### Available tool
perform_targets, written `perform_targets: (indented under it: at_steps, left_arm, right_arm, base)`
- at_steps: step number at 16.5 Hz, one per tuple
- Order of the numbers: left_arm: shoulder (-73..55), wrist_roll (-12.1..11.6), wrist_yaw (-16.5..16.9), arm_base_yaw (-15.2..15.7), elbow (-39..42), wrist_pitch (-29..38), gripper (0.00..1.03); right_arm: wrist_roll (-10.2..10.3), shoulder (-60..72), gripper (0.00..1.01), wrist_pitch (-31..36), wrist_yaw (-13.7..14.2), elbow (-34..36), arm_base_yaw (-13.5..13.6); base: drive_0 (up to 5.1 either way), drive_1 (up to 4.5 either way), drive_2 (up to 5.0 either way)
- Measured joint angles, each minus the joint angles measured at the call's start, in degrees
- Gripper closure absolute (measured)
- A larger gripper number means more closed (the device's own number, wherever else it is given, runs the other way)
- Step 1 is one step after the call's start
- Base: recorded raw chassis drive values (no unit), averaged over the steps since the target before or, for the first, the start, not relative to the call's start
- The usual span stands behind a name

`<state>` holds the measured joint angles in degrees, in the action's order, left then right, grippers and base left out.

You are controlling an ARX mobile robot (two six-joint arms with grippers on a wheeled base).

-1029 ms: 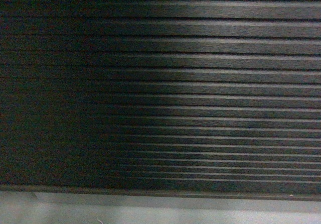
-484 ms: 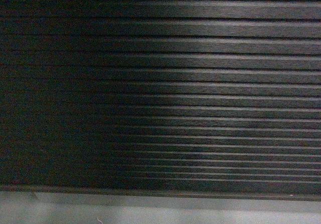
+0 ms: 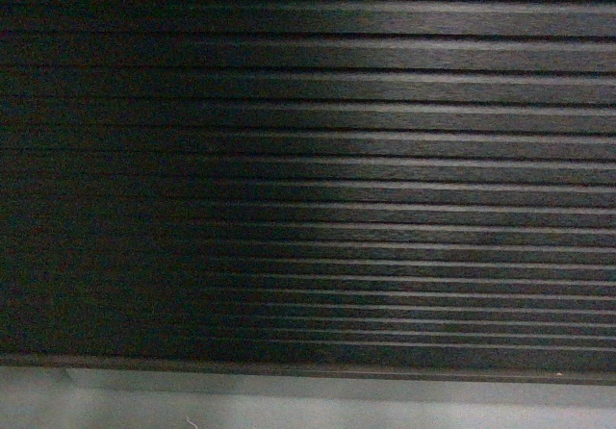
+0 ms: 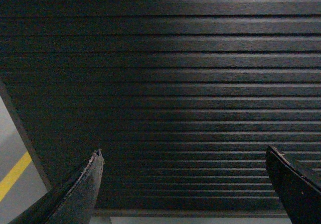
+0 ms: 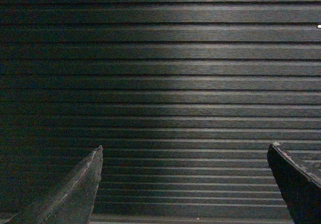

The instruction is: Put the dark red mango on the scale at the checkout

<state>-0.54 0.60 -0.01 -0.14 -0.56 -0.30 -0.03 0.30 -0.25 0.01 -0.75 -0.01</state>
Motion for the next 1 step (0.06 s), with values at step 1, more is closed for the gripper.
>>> perform_targets:
  at_steps: [1]
  left_arm:
    - [0.00, 0.00, 0.00, 0.00, 0.00, 0.00, 0.05]
  right_arm:
    - [0.00, 0.00, 0.03, -0.02, 0.00, 0.00, 0.00]
  base:
    - [0.0, 0.00, 0.0]
